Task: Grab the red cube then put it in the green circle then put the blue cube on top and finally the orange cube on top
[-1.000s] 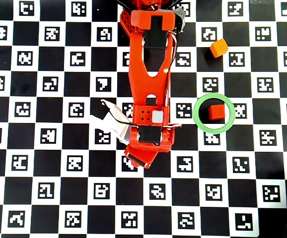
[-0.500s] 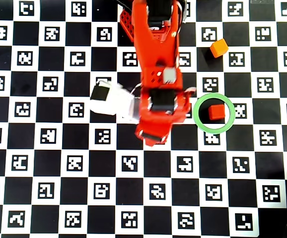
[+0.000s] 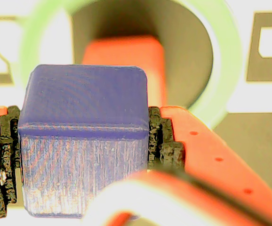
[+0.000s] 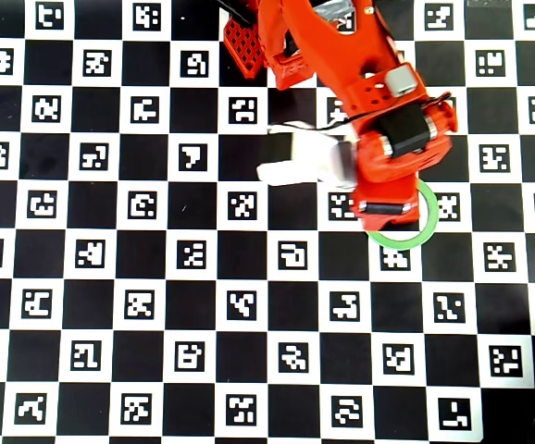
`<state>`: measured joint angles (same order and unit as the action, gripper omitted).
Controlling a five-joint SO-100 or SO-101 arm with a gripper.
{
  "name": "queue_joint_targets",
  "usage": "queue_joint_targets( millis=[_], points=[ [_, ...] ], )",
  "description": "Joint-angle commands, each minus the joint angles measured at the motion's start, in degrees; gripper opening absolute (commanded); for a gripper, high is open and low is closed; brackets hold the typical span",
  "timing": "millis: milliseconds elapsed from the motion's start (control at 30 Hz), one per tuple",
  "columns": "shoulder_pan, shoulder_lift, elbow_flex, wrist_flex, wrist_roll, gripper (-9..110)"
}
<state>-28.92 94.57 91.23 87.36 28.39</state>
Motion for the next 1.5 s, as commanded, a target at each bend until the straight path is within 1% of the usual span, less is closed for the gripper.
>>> queue_joint_targets(
  millis=[0,300,733,1067,1467],
  points=[
    [-3.60,3.08,0.62,-3.96,2.64,12],
    [-5.98,1.05,4.31,-11.25,4.57,12],
    [-7.47,-5.63,4.48,-13.10,3.16,11],
    [-10.11,-7.03,4.75,-14.24,3.08,11],
    [-8.00,-8.96,5.80,-16.26,1.58,11]
  ],
)
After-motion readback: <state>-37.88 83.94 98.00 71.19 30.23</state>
